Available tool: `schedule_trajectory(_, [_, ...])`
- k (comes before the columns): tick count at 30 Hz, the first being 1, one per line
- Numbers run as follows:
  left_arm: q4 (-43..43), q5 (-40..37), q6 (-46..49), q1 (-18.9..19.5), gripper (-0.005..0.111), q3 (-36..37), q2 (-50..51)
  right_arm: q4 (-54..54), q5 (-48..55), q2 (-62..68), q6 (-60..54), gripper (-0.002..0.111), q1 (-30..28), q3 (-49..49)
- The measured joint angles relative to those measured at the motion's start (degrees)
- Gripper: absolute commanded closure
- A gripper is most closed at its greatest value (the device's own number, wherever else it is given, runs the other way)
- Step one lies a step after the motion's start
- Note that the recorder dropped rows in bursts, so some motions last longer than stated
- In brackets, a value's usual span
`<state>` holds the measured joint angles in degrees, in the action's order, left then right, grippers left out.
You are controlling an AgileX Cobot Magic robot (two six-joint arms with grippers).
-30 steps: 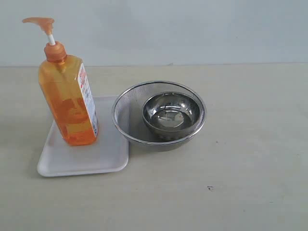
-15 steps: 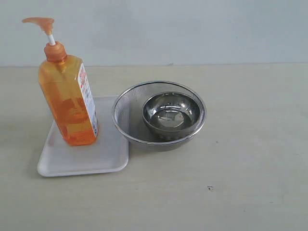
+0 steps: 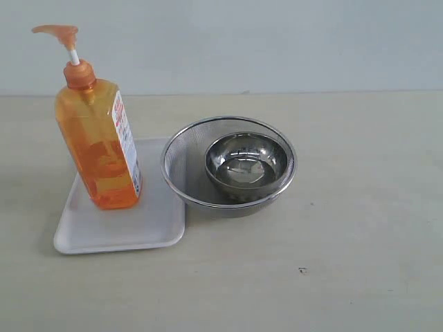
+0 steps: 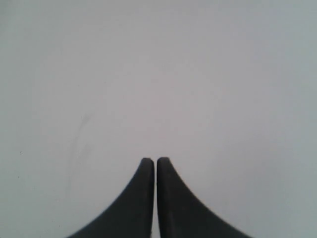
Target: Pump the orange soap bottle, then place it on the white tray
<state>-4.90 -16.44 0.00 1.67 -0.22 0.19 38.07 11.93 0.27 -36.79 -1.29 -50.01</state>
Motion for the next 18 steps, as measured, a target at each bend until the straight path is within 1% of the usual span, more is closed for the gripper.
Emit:
schedule_trajectory(13, [0.0,0.0,0.0,0.0,0.102,0.0,0.0,0.0,0.22,-0.14,0.16,0.108,-0.23,0.27])
schedule_trajectory(18, [0.0,0.0,0.0,0.0,0.102,0.0,0.0,0.0,-0.53,-0.14,0.16,0.108,-0.23,3.98])
